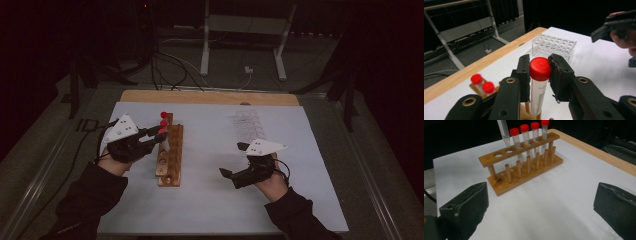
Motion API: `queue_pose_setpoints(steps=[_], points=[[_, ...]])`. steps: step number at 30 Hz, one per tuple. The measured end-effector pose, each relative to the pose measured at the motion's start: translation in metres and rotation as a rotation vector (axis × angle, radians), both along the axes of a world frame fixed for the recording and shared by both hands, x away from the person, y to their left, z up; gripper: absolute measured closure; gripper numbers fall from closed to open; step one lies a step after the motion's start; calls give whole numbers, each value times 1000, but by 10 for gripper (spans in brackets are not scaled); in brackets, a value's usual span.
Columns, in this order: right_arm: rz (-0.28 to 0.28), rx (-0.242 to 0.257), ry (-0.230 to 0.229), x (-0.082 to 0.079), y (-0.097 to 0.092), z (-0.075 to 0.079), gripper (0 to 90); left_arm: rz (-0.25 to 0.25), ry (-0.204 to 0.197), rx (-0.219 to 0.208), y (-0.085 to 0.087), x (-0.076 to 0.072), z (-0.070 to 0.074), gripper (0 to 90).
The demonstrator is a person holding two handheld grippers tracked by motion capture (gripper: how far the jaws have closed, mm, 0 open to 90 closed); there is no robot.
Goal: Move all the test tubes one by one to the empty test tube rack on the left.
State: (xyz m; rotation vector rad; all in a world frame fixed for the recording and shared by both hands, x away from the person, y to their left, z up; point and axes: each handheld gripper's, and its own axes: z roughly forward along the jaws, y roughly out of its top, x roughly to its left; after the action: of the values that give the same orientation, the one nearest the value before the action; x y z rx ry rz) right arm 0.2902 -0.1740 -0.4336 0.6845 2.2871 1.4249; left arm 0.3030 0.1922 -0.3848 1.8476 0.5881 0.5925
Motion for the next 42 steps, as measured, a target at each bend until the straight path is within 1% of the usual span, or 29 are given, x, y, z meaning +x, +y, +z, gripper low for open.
queue_pose_setpoints(steps=[4, 5, 7, 10, 13, 18, 20, 22, 23, 24, 27, 32, 39, 42], points=[[4, -8, -2, 0, 1, 0, 0, 23, 6, 4, 5, 2, -10, 719], [-1, -13, -5, 0, 1, -1, 0, 25, 12, 2, 6, 3, -12, 719], [5, -7, 1, 0, 1, -1, 0, 33, 17, 1, 7, 5, -18, 719], [5, -11, 2, 0, 1, -1, 0, 45, 33, -21, 8, 6, -27, 718], [5, -8, 2, 0, 1, -1, 0, 57, 38, -14, 7, 8, -35, 718], [0, -1, 5, 1, 0, -2, 0, 66, 58, 14, 5, 10, -50, 718], [2, 0, 4, 0, -1, -1, 0, 70, 61, 34, 5, 11, -55, 718], [-1, 4, 6, 0, -2, 0, 0, 71, 70, 45, 5, 11, -60, 718], [-1, 5, 5, 0, -2, 0, 0, 73, 66, 56, 4, 11, -62, 718], [-1, 6, 4, 0, -2, 0, 0, 72, 72, 57, 4, 11, -63, 718], [-2, 4, 3, 0, -2, 0, 0, 72, 75, 74, 3, 12, -68, 718], [-2, 5, 3, 0, -2, 0, 0, 71, 84, 82, 2, 13, -71, 716], [1, 3, 6, 0, -3, 0, 0, 72, 83, 95, 1, 13, -70, 715], [1, 1, 8, 0, -2, 0, 0, 73, 92, 102, 1, 13, -69, 715]])
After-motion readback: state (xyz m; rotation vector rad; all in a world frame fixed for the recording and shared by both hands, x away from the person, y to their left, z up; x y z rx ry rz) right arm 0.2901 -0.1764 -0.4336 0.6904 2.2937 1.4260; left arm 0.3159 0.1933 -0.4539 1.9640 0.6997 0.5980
